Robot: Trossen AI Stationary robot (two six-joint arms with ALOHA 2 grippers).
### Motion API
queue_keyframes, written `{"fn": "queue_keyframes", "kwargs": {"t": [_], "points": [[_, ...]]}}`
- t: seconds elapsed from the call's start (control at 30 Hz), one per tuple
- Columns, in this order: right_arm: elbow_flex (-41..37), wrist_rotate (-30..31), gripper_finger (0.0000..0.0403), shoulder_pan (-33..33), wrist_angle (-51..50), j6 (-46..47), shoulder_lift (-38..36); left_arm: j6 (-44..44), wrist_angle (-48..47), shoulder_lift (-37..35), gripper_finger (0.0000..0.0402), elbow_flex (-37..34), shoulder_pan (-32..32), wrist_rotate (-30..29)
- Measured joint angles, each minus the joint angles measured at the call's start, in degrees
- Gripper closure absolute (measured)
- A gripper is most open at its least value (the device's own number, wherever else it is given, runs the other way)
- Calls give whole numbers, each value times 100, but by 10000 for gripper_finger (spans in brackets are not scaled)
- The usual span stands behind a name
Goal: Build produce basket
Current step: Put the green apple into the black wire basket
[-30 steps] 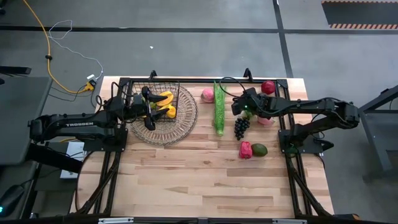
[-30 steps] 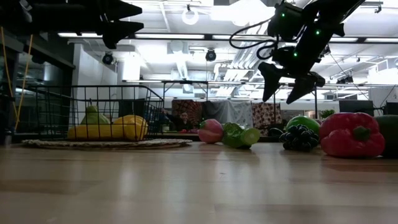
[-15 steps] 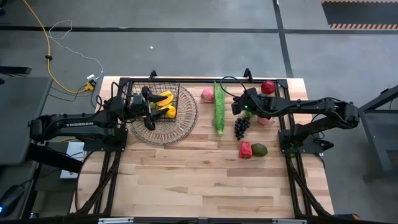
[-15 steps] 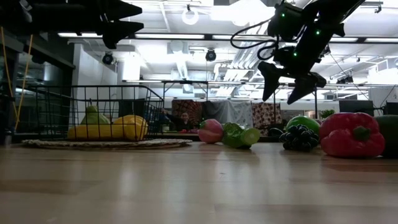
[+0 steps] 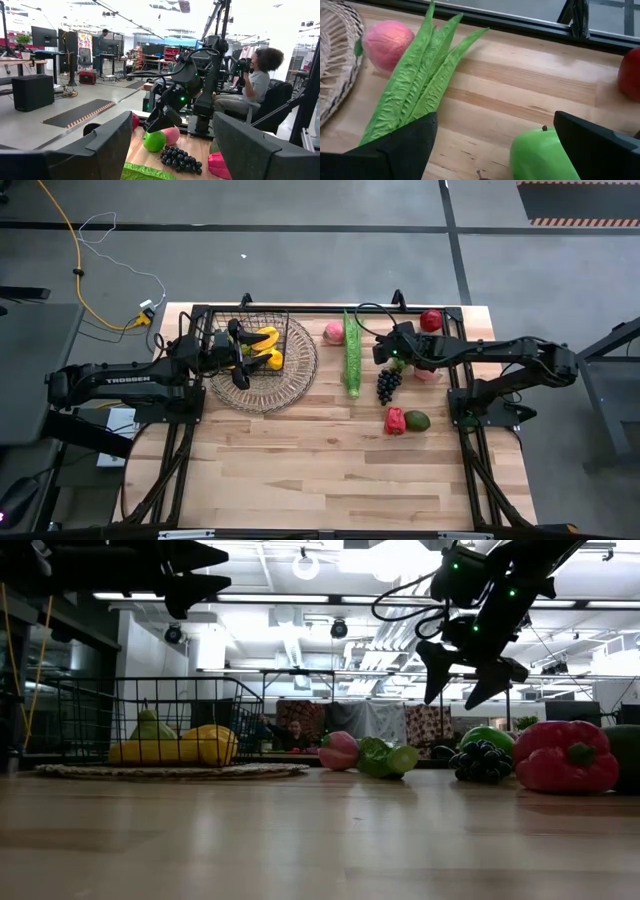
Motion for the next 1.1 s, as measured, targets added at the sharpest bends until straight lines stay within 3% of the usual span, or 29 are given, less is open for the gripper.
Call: {"fn": "queue_keyframes", "kwargs": {"t": [0.4, 1.1], "points": [[-2, -36, 15, -597, -916, 340, 258, 0, -5, 0, 139, -2, 0, 0], [17, -373, 15, -662, -1299, 709, 1009, -43, -4, 0, 139, -2, 0, 0]]}}
